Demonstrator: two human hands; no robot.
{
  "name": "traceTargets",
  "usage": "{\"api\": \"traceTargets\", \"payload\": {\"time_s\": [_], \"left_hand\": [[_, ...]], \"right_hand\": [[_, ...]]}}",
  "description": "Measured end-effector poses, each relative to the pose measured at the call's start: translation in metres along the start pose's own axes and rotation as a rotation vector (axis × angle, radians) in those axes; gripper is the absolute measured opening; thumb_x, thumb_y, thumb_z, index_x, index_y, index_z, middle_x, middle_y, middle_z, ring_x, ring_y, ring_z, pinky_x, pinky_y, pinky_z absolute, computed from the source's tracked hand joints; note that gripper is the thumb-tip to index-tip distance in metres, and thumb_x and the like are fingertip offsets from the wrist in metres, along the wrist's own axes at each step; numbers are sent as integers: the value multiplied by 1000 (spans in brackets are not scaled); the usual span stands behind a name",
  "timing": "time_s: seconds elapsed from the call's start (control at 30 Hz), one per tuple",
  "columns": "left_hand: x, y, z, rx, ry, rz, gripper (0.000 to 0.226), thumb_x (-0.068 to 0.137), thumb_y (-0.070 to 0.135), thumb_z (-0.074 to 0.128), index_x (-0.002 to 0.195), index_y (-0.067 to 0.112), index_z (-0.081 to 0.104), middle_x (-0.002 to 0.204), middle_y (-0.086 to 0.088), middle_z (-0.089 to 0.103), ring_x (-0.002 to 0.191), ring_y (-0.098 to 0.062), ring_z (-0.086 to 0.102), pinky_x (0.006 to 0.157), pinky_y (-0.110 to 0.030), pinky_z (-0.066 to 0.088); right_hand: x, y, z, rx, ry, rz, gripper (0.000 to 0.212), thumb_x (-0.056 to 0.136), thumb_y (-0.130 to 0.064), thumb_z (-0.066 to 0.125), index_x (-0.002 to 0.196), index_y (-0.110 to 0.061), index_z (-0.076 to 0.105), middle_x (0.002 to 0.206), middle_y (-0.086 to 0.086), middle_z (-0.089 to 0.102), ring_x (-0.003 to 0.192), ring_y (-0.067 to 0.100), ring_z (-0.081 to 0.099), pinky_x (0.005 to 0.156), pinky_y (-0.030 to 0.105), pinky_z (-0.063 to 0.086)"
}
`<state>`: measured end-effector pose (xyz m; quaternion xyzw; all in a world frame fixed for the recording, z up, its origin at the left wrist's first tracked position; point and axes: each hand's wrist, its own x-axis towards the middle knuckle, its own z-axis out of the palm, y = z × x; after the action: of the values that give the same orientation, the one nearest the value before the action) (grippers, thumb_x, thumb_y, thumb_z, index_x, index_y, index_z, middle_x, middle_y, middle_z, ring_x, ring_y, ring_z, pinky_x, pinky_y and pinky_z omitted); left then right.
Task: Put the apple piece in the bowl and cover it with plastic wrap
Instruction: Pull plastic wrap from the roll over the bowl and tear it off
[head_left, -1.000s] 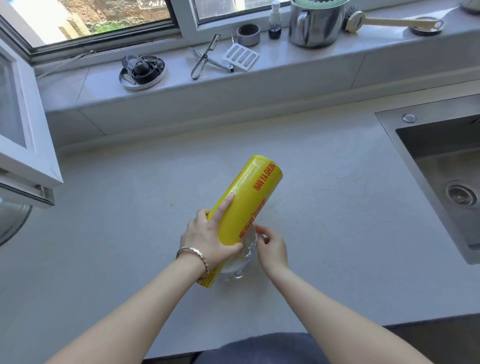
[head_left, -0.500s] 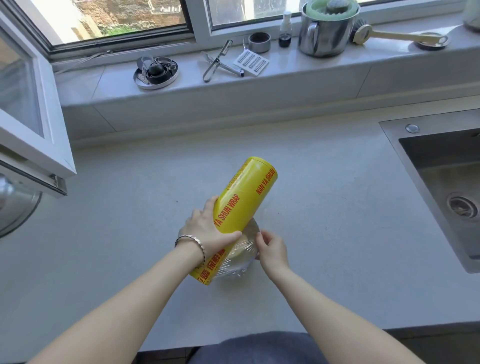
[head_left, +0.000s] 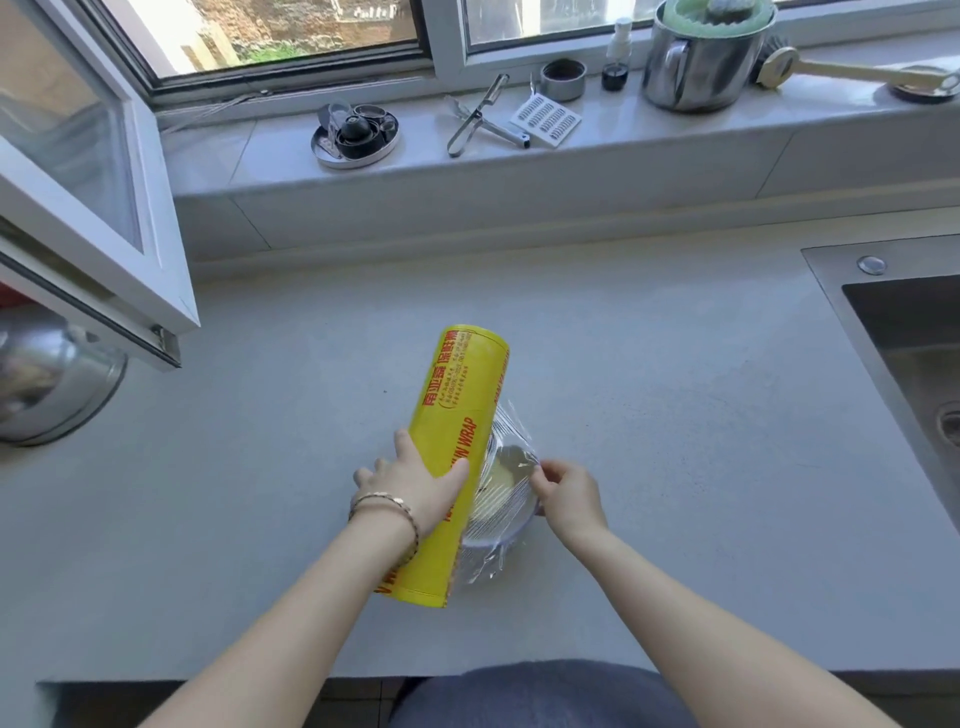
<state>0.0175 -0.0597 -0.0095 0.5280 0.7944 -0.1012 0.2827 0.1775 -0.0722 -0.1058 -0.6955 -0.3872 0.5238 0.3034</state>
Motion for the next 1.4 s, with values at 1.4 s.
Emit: {"api": "traceTargets", "payload": {"time_s": [1.4], "left_hand": [[6, -35, 43, -337, 34, -205, 116, 65, 56, 71, 144, 31, -10, 129, -24, 35, 114, -43, 50, 96, -48, 42]], "right_hand": [[-4, 2, -61, -318, 49, -94, 45, 86, -9, 47, 46, -21, 32, 44, -7, 30, 51, 15, 29, 52, 28, 24]]}}
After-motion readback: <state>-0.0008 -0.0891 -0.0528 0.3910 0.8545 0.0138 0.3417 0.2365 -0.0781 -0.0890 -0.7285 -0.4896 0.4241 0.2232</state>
